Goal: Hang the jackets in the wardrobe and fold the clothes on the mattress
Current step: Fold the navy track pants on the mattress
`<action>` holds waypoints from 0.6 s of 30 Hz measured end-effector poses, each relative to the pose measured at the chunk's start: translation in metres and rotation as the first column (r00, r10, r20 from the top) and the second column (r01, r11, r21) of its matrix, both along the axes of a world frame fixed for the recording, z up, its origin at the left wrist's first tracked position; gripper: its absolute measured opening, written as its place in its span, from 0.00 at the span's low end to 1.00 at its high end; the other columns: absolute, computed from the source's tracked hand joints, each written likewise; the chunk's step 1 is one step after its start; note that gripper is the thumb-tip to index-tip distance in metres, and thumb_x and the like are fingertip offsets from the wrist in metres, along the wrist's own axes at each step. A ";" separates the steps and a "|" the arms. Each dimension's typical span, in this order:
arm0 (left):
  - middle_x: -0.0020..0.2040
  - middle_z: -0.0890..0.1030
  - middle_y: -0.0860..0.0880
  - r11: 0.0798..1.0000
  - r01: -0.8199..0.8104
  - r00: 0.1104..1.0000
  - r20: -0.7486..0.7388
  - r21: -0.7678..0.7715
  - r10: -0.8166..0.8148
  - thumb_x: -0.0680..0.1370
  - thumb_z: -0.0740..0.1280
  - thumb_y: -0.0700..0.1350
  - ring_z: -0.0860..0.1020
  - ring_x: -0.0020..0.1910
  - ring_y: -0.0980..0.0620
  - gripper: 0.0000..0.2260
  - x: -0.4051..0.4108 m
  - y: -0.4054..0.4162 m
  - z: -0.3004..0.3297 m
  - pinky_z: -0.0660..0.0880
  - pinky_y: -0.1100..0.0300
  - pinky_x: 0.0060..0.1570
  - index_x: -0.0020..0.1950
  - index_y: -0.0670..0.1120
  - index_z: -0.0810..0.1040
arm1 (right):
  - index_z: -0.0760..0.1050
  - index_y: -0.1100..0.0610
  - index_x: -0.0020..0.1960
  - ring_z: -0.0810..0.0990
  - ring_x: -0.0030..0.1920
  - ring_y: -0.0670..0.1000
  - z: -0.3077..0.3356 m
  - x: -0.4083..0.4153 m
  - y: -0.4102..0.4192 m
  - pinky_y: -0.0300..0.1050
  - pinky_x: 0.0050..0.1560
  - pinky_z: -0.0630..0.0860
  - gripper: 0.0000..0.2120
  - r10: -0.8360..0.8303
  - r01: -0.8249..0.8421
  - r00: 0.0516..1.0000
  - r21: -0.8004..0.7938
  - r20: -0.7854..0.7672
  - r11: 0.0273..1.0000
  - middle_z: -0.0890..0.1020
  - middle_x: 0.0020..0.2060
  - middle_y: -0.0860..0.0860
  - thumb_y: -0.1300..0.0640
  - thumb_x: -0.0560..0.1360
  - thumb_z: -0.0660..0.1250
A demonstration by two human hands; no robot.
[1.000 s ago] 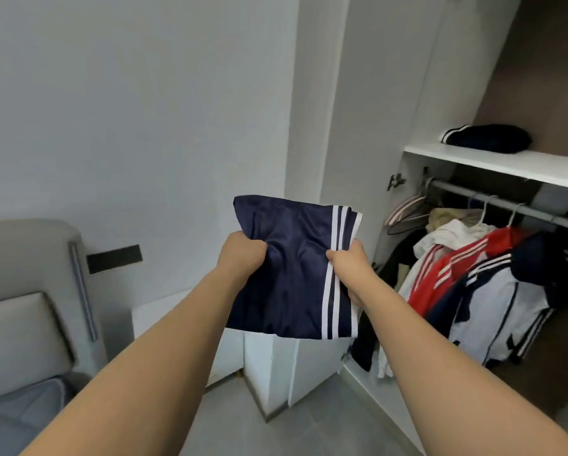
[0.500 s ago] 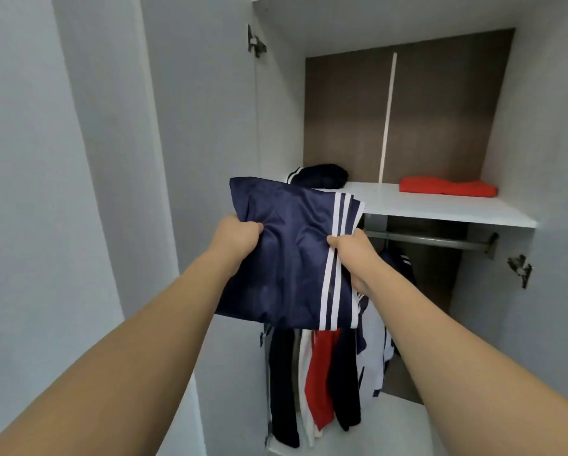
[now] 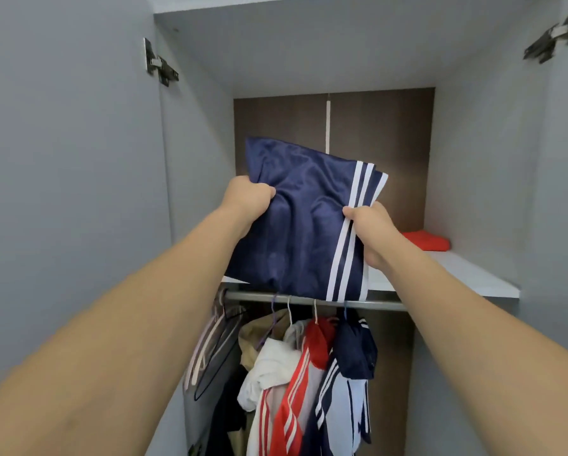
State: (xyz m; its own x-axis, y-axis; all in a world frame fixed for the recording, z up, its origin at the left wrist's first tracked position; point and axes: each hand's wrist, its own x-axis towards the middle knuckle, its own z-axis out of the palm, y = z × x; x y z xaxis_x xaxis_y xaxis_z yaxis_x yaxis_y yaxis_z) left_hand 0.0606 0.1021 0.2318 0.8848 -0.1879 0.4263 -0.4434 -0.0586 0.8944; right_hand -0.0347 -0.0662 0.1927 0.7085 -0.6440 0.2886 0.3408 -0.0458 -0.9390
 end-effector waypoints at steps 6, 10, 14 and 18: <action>0.42 0.73 0.49 0.976 -0.135 0.991 0.035 0.170 0.131 0.78 0.68 0.41 0.71 0.37 0.52 0.05 0.097 -0.001 0.050 0.68 0.60 0.34 0.49 0.44 0.71 | 0.73 0.58 0.61 0.84 0.47 0.54 0.021 0.099 -0.006 0.45 0.38 0.82 0.11 0.192 -0.186 0.980 0.104 -0.051 0.977 0.83 0.50 0.54 0.63 0.79 0.63; 0.43 0.74 0.45 0.884 -0.171 0.978 -0.038 0.436 0.207 0.78 0.65 0.39 0.71 0.38 0.48 0.04 0.169 0.005 0.032 0.69 0.54 0.42 0.43 0.42 0.74 | 0.75 0.61 0.60 0.82 0.41 0.54 0.003 0.167 0.000 0.47 0.38 0.79 0.09 0.248 -0.231 0.943 0.098 -0.223 0.968 0.83 0.45 0.56 0.63 0.80 0.63; 0.59 0.77 0.40 0.626 -0.226 0.955 0.044 0.746 0.293 0.78 0.63 0.40 0.76 0.57 0.39 0.12 0.240 0.006 -0.034 0.74 0.50 0.57 0.60 0.38 0.75 | 0.66 0.64 0.70 0.79 0.56 0.59 -0.044 0.236 0.009 0.55 0.61 0.76 0.21 0.115 -0.163 0.877 -0.065 -0.466 0.984 0.78 0.57 0.61 0.63 0.79 0.64; 0.79 0.57 0.45 0.411 -0.248 0.968 0.211 0.877 0.135 0.82 0.58 0.52 0.57 0.77 0.42 0.27 0.280 0.007 -0.103 0.58 0.45 0.74 0.80 0.53 0.54 | 0.43 0.56 0.80 0.63 0.73 0.62 -0.074 0.282 0.009 0.53 0.72 0.63 0.38 -0.241 -0.206 0.717 -0.529 -0.654 0.823 0.56 0.76 0.60 0.57 0.77 0.60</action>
